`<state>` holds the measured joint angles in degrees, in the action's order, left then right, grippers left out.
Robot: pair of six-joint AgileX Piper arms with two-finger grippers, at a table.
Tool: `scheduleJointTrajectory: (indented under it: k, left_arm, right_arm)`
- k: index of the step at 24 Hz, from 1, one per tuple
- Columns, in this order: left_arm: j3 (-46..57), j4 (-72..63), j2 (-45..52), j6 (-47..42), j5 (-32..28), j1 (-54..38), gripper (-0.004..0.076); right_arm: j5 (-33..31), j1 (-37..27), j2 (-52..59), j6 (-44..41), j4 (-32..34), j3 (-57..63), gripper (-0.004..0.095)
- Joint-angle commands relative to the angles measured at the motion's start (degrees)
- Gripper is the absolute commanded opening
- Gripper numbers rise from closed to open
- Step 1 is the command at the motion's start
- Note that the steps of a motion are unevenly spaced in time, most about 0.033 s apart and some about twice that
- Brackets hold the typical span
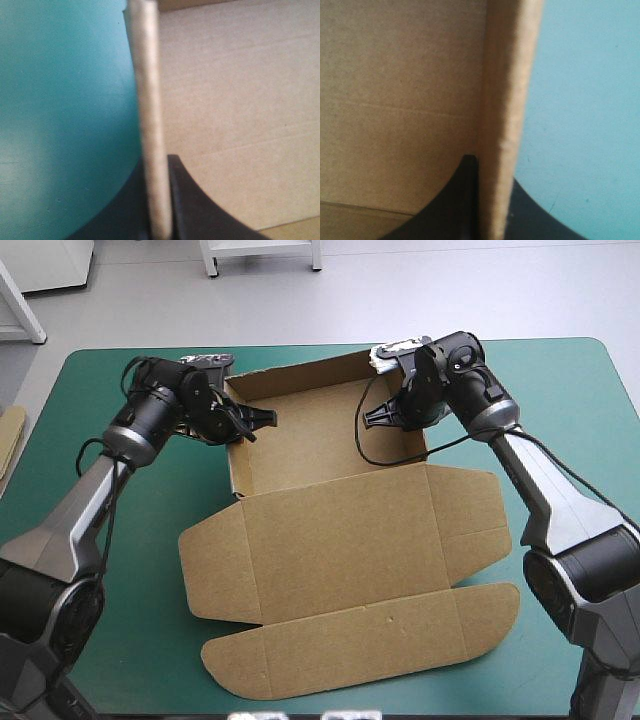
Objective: Fold the box
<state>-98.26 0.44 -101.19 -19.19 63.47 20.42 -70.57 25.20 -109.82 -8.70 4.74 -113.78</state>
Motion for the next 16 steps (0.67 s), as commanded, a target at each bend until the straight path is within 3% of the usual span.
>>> scheduleJointTrajectory:
  k: [1,7,16]
  left_arm:
    - [-6.1,4.2,-0.2,0.6,0.7,3.1,-0.0008]
    - [-12.8,6.7,-4.3,0.6,3.7,4.1,-0.0008]
    - [-14.1,8.4,-9.7,1.8,6.2,4.1,-0.0008]
  right_arm:
    - [-0.8,0.3,1.9,0.4,-0.6,-1.6,0.0001]
    - [-0.9,0.4,0.0,-0.1,-1.9,-1.6,0.0001]
    - [-0.9,0.4,-4.0,-0.5,-2.9,-1.6,0.0001]
